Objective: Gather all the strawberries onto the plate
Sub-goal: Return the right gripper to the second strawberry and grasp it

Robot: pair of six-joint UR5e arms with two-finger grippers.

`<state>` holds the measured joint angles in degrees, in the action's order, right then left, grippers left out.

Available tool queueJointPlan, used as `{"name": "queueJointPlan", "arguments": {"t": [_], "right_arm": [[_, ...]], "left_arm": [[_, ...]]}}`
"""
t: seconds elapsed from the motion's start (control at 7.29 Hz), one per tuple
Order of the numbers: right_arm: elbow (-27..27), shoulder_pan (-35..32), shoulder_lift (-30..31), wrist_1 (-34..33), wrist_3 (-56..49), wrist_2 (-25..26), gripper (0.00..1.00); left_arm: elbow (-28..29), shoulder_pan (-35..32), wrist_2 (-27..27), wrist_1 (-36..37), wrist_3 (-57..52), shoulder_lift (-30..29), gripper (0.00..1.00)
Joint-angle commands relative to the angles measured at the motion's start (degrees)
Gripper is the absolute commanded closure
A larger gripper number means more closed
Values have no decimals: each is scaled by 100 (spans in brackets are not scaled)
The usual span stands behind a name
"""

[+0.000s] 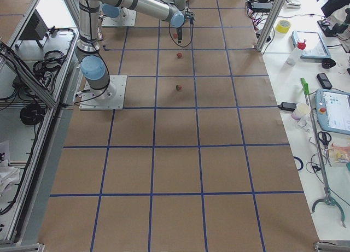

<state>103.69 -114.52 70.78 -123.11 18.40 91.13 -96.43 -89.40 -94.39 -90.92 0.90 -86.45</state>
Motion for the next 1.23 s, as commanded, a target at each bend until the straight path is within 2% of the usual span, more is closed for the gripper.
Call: {"name": "queueJointPlan", "arguments": {"t": [0.0, 0.14, 0.27, 0.69, 0.96, 1.1], "right_arm": [[465, 605, 209, -62, -778, -7, 0], [572, 632, -1, -246, 15, -42, 0], [608, 615, -177, -361, 328, -25, 0], [704, 615, -336, -652, 129, -25, 0], [1099, 615, -363, -1177, -89, -7, 0], [1057, 632, -363, -1215, -108, -7, 5]], "left_arm": [[54, -33, 69, 83, 33, 14, 0], [46, -42, 305, 118, 33, 14, 0], [-15, -42, 342, 180, 25, 31, 0], [-16, -24, 342, 127, -54, 84, 0], [10, -24, 342, 162, -54, 84, 0], [37, -7, 333, 171, -54, 84, 0]]}}
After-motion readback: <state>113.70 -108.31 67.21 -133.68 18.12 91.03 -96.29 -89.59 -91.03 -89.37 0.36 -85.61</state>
